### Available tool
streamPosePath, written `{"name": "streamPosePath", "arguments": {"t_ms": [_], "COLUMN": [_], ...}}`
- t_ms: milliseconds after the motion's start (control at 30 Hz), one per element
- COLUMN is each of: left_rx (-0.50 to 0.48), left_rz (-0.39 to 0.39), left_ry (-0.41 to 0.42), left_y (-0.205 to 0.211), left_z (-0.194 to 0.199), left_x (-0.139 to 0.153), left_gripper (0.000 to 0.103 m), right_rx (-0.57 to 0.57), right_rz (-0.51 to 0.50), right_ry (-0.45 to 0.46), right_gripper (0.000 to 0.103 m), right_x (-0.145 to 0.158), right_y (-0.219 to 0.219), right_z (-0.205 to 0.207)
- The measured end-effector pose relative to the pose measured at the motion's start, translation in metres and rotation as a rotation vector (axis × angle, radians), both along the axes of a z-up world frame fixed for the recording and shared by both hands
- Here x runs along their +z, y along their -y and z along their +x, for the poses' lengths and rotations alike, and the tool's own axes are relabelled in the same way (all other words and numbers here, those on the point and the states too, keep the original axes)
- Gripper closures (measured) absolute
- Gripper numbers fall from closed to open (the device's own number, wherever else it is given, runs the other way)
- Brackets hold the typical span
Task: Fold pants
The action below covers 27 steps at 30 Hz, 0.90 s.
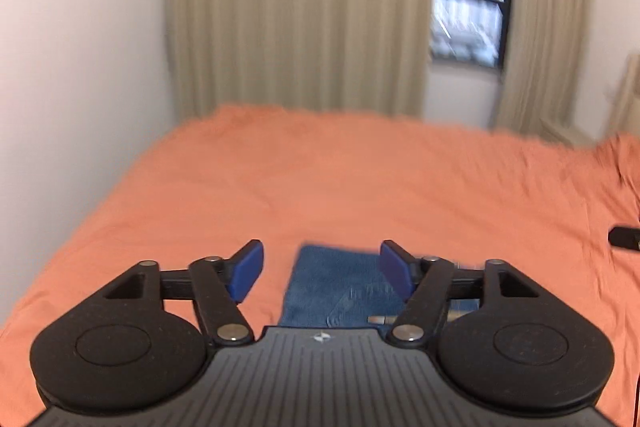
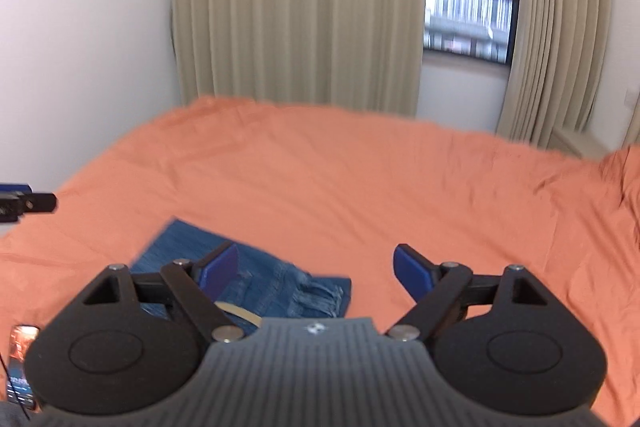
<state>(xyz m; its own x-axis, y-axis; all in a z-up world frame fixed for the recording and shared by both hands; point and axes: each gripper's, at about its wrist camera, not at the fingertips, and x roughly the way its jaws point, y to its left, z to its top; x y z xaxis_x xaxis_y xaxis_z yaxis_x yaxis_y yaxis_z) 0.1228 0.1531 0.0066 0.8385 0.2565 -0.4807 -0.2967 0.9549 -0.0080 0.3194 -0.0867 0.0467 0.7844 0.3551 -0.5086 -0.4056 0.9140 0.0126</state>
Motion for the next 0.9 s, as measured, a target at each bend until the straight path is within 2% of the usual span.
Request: {"name": "streamPosePath", "arguments": {"t_ms": [100,200,300,433,533,733,900], "left_rx": [0.019,0.029,0.069,0.047,0.008,0.045,0.028], "left_rz": [0.025,-0.02,-0.003,0.035,0.065,0.004,0.005], "left_ry": [0.06,0.077,0.043,-0.062,-0.075,-0.125,-0.177], "left_y": [0.027,0.046,0.063,0.079,0.09,0.093,0.094], "left_z": [-0.033,-0.06,-0.077,-0.087,-0.097,-0.107,-0.108], "left_x": [0.008,0.01,0.001,-0.024,-0.038,-0.062,-0.081], "left_gripper": [0.022,0.021,0.012,0.011,0.011,0.011,0.011], "right_rx": [-0.042,-0.053,-0.053,-0.085,-0.095,-0.099,-0.091], "right_rz": [0.001,0.037,0.065,0.044,0.048,0.025,0.036], "right_ry": [0.07,0.093,0.094,0.102,0.083,0.003,-0.031], "right_gripper": [0.022,0.022,0.022,0.022,0.022,0.022,0.022], "right_x": [0.014,0.018,0.012,-0.013,-0.037,-0.086,-0.103], "right_y": [0.004,0.009,0.015,0.015,0.013,0.003,-0.003], "right_z": [-0.042,-0.08,-0.113,-0.147,-0.164,-0.177,-0.175]}}
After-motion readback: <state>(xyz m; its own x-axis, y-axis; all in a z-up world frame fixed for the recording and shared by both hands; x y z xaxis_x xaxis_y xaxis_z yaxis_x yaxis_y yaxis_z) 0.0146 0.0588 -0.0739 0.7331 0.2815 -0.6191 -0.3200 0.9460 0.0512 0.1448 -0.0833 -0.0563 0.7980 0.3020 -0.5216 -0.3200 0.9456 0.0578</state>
